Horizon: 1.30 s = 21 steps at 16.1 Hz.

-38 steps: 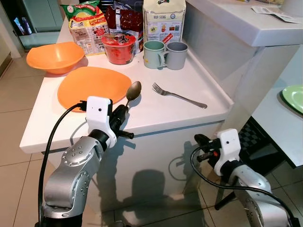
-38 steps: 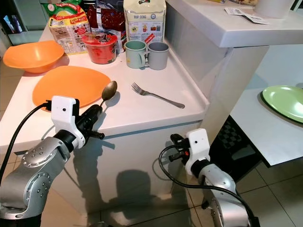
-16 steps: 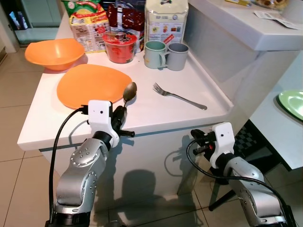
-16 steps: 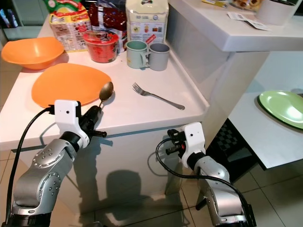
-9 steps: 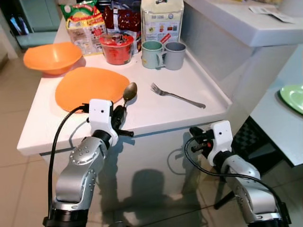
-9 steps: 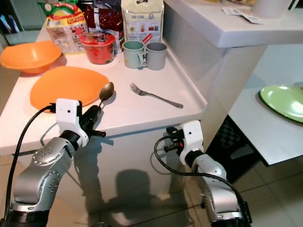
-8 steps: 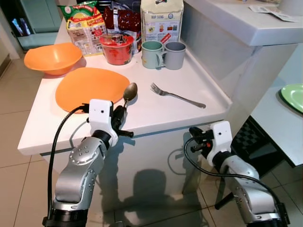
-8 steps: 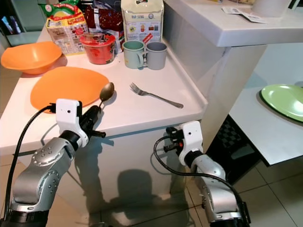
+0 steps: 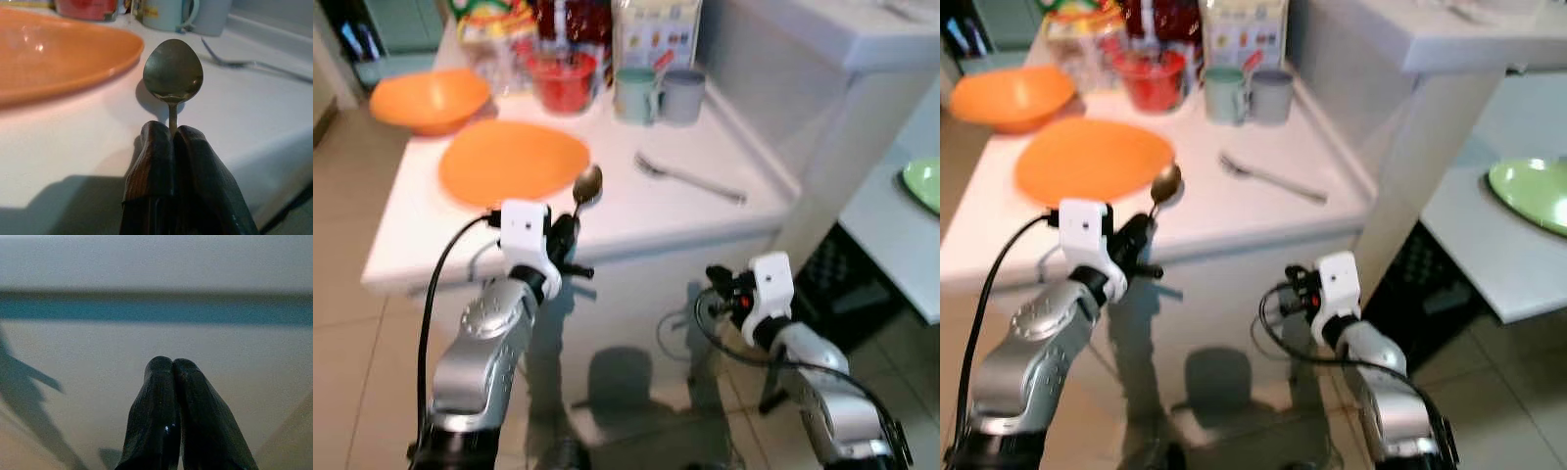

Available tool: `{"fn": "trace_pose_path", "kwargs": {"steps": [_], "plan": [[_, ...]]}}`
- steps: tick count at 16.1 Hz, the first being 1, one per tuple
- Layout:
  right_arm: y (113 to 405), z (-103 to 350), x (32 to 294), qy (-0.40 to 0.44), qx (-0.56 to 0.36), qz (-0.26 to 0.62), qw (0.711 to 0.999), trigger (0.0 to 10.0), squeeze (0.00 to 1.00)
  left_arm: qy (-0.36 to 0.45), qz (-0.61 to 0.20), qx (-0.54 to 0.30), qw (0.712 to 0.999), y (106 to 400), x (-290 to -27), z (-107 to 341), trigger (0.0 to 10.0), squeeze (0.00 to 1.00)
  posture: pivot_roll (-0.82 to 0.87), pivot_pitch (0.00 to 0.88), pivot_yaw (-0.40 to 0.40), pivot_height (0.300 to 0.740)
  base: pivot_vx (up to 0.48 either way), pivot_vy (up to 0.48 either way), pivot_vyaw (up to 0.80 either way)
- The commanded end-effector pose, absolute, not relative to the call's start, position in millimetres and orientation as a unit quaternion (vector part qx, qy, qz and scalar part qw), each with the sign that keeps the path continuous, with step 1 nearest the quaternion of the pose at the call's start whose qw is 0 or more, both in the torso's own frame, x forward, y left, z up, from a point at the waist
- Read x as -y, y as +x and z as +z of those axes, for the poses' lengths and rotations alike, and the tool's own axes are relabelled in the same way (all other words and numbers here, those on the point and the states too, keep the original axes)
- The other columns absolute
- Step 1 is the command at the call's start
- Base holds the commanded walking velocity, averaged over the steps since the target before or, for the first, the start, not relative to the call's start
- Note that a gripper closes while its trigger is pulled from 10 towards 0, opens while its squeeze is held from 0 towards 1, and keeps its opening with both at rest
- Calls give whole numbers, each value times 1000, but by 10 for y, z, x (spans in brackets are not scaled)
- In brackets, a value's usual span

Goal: Setting the table

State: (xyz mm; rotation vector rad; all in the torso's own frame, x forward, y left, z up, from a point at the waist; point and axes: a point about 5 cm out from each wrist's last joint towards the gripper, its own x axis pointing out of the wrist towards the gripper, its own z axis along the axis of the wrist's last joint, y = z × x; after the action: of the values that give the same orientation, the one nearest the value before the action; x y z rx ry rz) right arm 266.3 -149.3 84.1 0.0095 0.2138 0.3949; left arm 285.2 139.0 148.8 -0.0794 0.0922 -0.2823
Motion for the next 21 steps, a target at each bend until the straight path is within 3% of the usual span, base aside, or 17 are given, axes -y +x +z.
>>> {"fn": "trace_pose_path", "kwargs": {"steps": [1, 6, 21], "plan": [[2640, 817, 1510, 1, -107, 194, 975, 10000, 0, -33, -144, -46, 988, 2845, -1392, 1489, 0, 0, 14, 0, 8, 740, 0, 0, 0], [2623, 795, 1499, 3, -112, 196, 974, 10000, 0, -22, -146, -46, 988, 2856, -1388, 1496, 0, 0, 18, 0, 6, 740, 0, -69, 0], [2649, 788, 1514, 5, -117, 197, 973, 10000, 0, -15, -164, -34, 986, 2924, -1356, 1563, 0, 0, 18, 0, 6, 740, 0, -477, 0]]}}
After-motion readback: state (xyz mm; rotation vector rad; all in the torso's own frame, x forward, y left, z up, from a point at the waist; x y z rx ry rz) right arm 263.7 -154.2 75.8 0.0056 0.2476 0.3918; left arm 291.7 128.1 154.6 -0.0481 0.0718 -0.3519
